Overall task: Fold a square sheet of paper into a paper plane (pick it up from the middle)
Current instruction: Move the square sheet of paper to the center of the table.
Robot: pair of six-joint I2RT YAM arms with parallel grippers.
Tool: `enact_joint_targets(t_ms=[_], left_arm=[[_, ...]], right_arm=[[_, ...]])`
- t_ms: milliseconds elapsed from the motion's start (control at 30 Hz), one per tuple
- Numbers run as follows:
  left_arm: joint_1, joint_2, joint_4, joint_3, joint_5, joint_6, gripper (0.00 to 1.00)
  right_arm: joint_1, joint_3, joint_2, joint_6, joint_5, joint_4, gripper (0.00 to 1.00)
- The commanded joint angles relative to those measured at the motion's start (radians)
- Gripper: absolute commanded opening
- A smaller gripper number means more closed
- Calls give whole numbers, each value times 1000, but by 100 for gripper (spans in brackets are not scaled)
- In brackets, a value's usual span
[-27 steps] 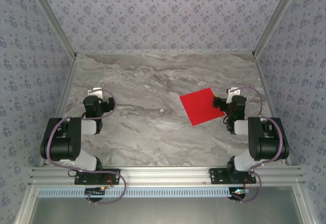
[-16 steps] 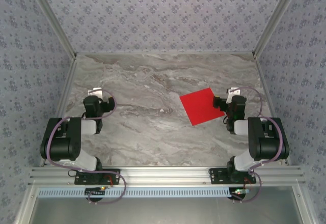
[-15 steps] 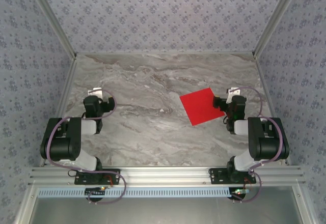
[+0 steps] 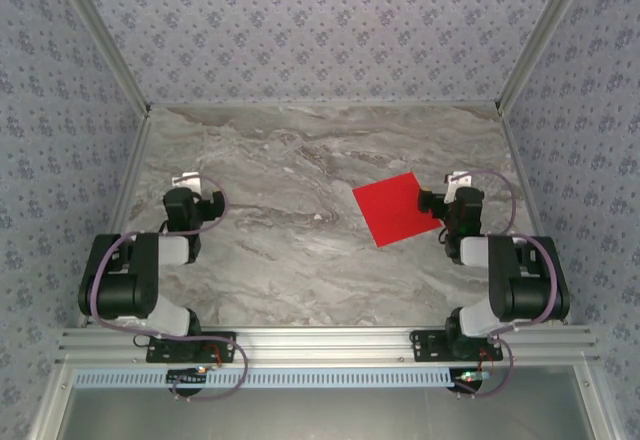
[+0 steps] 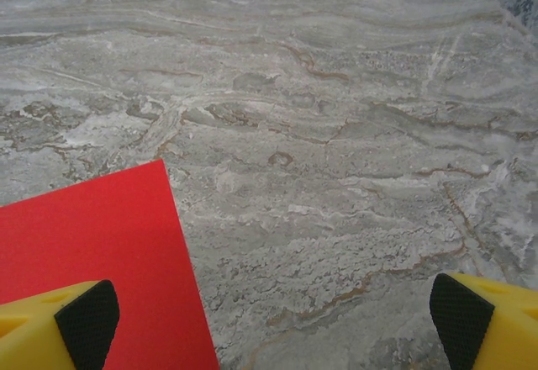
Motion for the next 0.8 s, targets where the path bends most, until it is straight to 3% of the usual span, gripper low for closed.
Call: enact_joint_targets(t_ms=[0,167,300,400,600,767], left_arm=[[4,-130,-133,52,-45,-53,99],[-2,-299,-460,154,-72,-235,99],[-22,-373,-856,338,-58,-401,99],[-32,-382,-1027,424,-6,-450,99],[-33,-385,-1104,478,201,-461,99],[-32,-363,-1118,483,245,-443,99]], right_arm=[[35,98,-121,-14,59,-214,100],[147,308,-139,91,138,-589,100],[248,442,-69,147,45,-757,100],[287,507,-10,291,-68,-818,100],[294,557,116,528,-197,-865,100],[297,578,222,596,-231,-875,95]])
